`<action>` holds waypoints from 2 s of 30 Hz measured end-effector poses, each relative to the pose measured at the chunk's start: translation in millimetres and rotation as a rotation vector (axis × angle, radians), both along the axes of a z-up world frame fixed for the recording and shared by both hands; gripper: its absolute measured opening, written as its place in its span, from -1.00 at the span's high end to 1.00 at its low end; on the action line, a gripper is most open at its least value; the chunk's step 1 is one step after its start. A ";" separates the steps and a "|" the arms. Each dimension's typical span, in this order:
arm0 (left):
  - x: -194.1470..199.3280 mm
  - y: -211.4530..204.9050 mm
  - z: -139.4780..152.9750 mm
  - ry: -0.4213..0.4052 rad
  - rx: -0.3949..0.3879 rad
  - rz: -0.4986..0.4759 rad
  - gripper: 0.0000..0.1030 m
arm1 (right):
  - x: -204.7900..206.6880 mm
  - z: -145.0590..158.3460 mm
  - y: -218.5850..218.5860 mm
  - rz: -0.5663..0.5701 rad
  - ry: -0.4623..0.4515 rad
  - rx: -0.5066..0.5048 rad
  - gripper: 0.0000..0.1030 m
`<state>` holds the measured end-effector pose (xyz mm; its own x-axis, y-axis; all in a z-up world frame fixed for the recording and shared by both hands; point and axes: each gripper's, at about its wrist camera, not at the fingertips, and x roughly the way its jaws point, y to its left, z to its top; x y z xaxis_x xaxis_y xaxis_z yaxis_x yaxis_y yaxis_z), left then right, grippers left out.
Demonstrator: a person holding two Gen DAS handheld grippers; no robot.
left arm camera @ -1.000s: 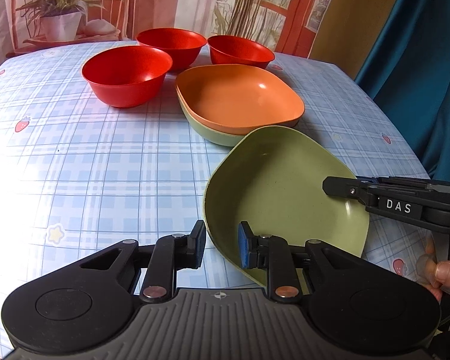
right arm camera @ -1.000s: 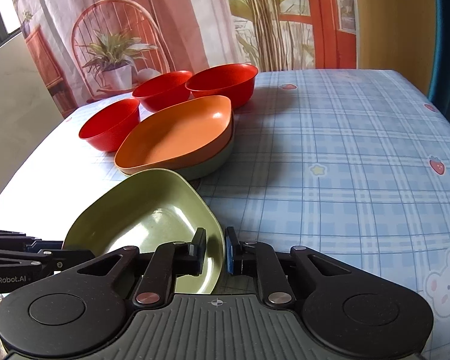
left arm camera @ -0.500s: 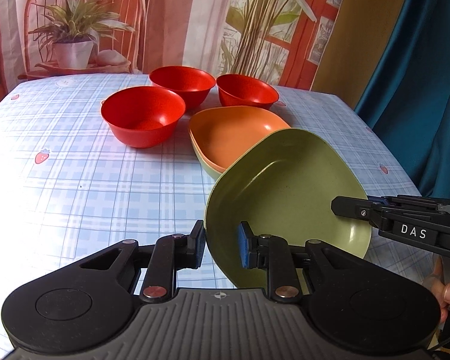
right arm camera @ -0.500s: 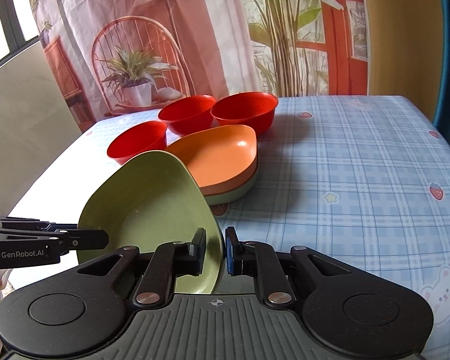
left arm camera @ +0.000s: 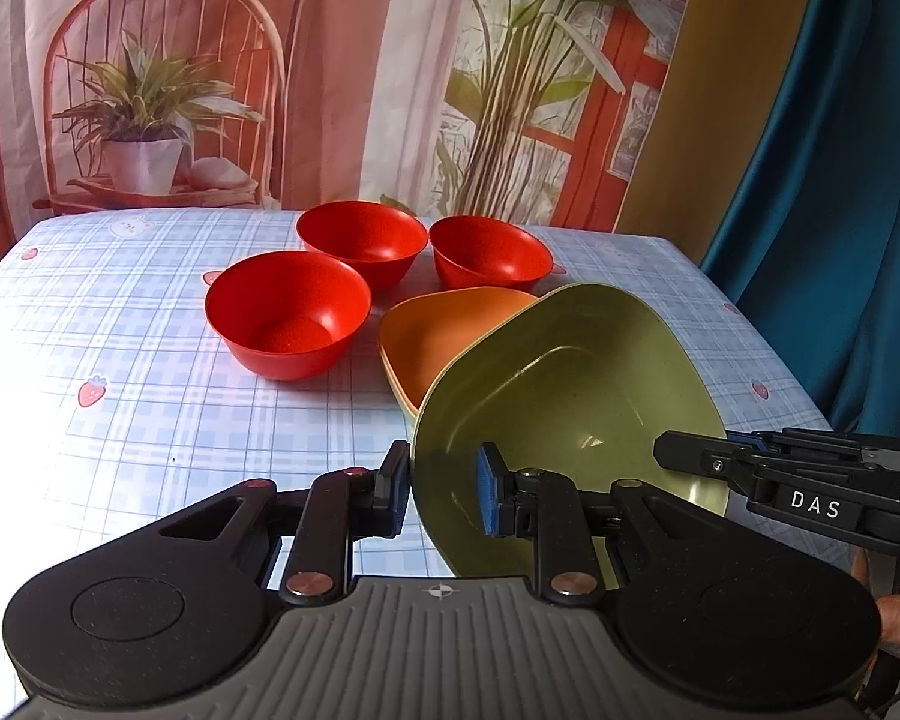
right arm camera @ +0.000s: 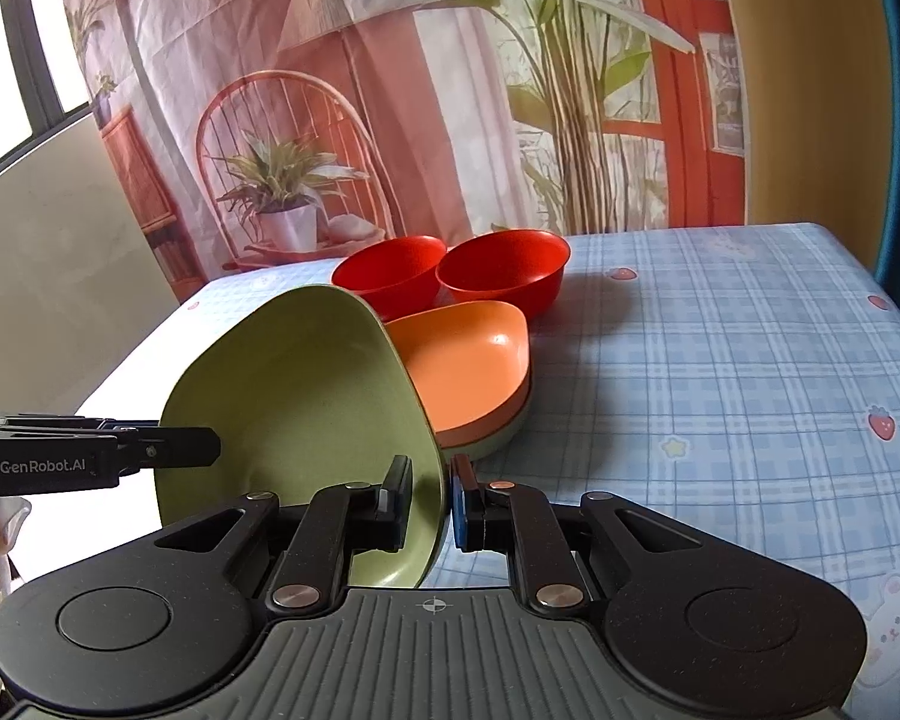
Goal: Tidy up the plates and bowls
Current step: 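Lift the olive-green plate and lower it onto the orange plate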
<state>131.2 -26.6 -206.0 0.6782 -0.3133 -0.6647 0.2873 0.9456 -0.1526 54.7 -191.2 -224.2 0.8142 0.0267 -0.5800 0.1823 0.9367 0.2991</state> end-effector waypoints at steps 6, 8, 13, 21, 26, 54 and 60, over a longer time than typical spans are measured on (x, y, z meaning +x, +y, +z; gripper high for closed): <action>9.1 0.1 -4.0 0.017 -0.002 0.001 0.52 | 2.7 -5.7 -5.1 -0.008 -0.010 0.031 0.75; 13.3 0.2 -3.1 0.017 -0.007 -0.001 0.52 | 3.9 -5.9 -7.6 -0.011 -0.019 0.039 0.75; 29.2 -4.1 3.5 0.009 -0.010 -0.006 0.52 | 10.6 -5.5 -16.4 -0.025 -0.036 0.060 0.75; 70.7 -14.7 11.2 -0.012 0.019 -0.001 0.52 | 39.5 -2.6 -31.8 -0.032 -0.069 0.052 0.75; 99.7 -21.3 13.0 -0.045 0.069 -0.008 0.51 | 64.1 -5.3 -41.5 -0.050 -0.089 0.043 0.75; 146.6 -36.8 -26.2 -0.002 0.196 -0.034 0.50 | 87.0 -30.6 -20.9 -0.049 -0.032 -0.164 0.66; 144.6 -36.0 -24.0 -0.006 0.193 -0.037 0.50 | 85.3 -31.0 -20.6 -0.055 -0.023 -0.171 0.55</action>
<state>275.8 -62.6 -230.0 0.6729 -0.2049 -0.7108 0.3224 0.9461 0.0324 140.0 -211.8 -255.1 0.8246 -0.1159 -0.5537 0.2301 0.9629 0.1410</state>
